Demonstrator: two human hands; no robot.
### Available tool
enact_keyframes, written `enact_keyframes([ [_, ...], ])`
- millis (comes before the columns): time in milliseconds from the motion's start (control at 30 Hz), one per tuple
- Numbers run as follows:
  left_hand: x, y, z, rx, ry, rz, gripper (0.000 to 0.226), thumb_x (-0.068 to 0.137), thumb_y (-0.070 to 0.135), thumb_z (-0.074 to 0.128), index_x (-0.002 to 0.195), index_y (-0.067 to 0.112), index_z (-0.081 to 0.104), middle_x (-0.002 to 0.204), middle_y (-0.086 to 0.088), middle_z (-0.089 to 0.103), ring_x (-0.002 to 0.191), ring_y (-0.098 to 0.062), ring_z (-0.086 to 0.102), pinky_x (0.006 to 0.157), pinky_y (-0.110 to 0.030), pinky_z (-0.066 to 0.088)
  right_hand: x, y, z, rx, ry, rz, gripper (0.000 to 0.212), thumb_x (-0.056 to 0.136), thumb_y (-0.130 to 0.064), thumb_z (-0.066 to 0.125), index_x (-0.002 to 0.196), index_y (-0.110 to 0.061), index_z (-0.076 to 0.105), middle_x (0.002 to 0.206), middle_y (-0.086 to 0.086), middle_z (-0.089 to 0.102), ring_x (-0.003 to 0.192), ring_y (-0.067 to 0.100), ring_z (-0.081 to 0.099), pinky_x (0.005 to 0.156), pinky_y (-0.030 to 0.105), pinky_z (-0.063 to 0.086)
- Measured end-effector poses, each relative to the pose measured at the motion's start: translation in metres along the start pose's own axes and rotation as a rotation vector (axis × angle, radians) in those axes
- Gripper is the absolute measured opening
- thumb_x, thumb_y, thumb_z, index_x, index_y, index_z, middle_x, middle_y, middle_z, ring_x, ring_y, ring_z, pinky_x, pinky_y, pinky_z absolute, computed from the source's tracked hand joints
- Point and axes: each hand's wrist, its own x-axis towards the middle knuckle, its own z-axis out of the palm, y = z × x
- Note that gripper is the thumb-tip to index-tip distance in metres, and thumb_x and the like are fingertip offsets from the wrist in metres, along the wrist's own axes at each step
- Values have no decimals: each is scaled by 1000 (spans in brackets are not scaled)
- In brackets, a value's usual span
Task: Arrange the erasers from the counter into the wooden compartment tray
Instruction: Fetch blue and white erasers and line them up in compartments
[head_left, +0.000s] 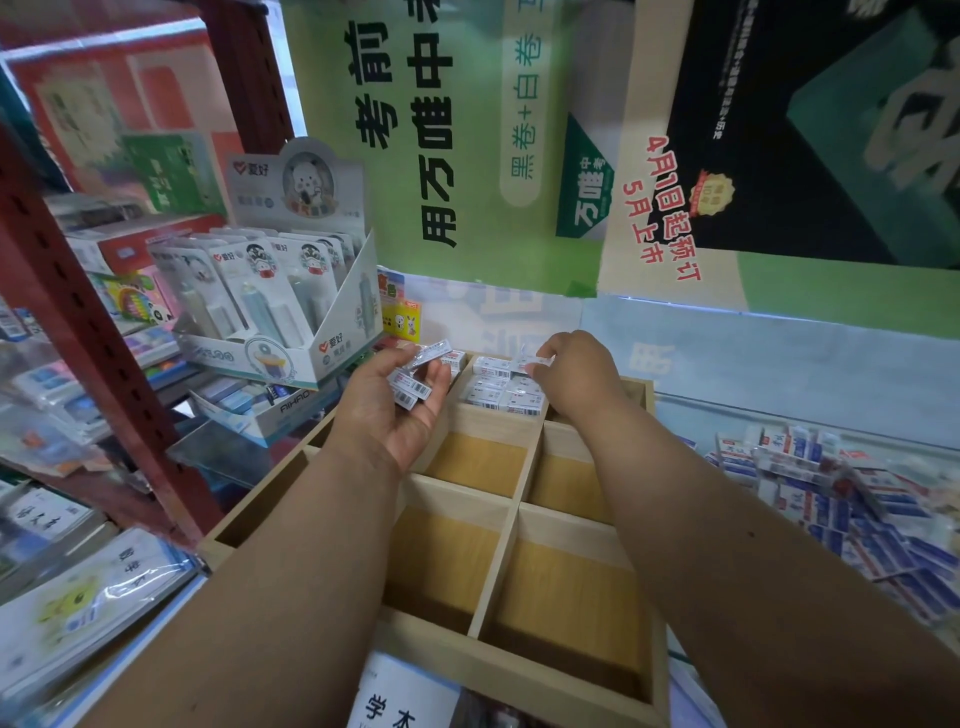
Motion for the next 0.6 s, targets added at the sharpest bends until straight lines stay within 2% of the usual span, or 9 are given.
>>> enact_keyframes([
  [100,1,0,0,-3,3,-3,9,89,2,59,98,5,60,93,-15,66,120,-28,57,59,-28,59,1,1,1,-9,-20,3,35,91,-29,60,119,-8,61,121,11,57,111,28,54,90,31,43],
  [300,0,0,0,-5,-1,-3,10,89,2,58,98,6,60,96,-15,66,120,-29,57,69,-28,59,4,2,2,48,-45,30,34,91,-26,61,121,-10,60,123,9,60,114,26,54,91,29,42],
  [500,0,0,-2,1,7,5,12,89,2,58,100,6,60,102,-16,65,119,-29,57,61,-27,59,4,0,3,21,-70,27,36,90,-26,64,121,-9,59,125,9,58,116,27,53,93,30,42],
  [600,-1,0,0,10,5,14,10,89,2,58,98,7,61,100,-16,65,120,-29,57,62,-27,60,4,0,2,0,-88,17,34,92,-25,60,120,-7,57,121,12,59,114,28,53,90,31,43],
])
